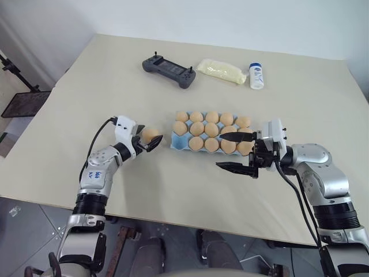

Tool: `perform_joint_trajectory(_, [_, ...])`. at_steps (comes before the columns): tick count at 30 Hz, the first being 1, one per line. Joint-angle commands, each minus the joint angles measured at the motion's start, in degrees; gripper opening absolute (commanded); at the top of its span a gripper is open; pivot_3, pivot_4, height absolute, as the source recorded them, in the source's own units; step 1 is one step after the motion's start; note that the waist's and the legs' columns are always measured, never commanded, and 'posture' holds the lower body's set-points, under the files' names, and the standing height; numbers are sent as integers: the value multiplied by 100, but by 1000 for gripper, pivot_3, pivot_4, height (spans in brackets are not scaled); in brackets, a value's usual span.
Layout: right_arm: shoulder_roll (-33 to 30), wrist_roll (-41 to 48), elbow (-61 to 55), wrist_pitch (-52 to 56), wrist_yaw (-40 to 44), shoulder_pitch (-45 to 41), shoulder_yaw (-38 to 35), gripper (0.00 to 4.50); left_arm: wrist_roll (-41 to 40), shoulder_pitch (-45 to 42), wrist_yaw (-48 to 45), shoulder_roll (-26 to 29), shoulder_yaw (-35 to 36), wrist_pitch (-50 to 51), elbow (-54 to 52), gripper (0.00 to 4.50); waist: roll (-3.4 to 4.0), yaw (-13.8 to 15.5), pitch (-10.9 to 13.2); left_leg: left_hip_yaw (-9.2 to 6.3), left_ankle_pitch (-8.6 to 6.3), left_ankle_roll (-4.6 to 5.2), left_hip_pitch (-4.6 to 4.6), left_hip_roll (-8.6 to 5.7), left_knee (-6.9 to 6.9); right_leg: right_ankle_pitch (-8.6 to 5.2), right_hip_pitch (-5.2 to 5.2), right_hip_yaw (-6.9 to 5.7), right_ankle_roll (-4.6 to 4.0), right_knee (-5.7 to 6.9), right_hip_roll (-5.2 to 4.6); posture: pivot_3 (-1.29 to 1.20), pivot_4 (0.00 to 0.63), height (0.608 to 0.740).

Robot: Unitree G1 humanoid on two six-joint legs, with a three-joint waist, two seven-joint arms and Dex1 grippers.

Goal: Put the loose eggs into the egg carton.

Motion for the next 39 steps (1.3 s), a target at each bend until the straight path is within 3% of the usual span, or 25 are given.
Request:
perform_joint_trajectory(1, [-48, 27, -159, -22, -31, -45, -97, 4500, 159, -279, -84, -52, -75, -348, 306, 4486, 0, 1, 0, 0, 0, 0, 0, 0, -1, 0, 0, 0, 0, 0, 0, 0, 150, 740])
perform_joint_trajectory(3, [-47, 20, -158, -19, -35, -53, -92, 4500, 251, -369, -97, -59, -135, -432, 457, 4486, 0, -1, 0, 0, 0, 0, 0, 0, 0, 0, 0, -1, 0, 1, 1, 0, 150, 740])
perform_joint_trajectory(10, [-61, -13, -167, -11, -78, -64, -93, 4500, 291, -377, -219, 33, -171, -464, 192, 2418, 0, -1, 0, 1, 0, 0, 1, 0, 0, 0, 0, -2, 1, 3, 1, 0, 150, 740])
perform_joint_trajectory(14, [-67, -17, -199, 5, -109, -45, -103, 4500, 72, -426, -358, 152, -64, -150, -549, 2345, 0, -3, 0, 0, 0, 0, 0, 0, 1, 0, -1, 0, 1, 5, 1, 0, 150, 740])
perform_joint_trajectory(23, [-55, 0, -297, 2, -205, 35, -129, 4500, -443, -368, -1143, 259, -409, 954, -1940, 2345, 1, -2, 0, 0, 0, 0, -2, 0, -1, 0, 0, 1, 1, 9, 1, 0, 150, 740])
perform_joint_trajectory(32, [-70, 31, -479, 18, -380, 220, -205, 4500, -269, -516, -1351, 86, -737, 1003, -1451, 2345, 3, -5, 2, 3, 1, 2, 1, -1, 11, 0, 0, 1, 1, 12, 6, 0, 150, 740])
perform_joint_trajectory(39, [-83, 37, -534, 5, -461, 299, -238, 4500, -201, -721, -1323, -70, -727, 793, -1048, 4472, 4, -1, 2, 3, 2, 3, -1, -2, 16, 1, 0, 1, 2, 14, 5, 0, 150, 740])
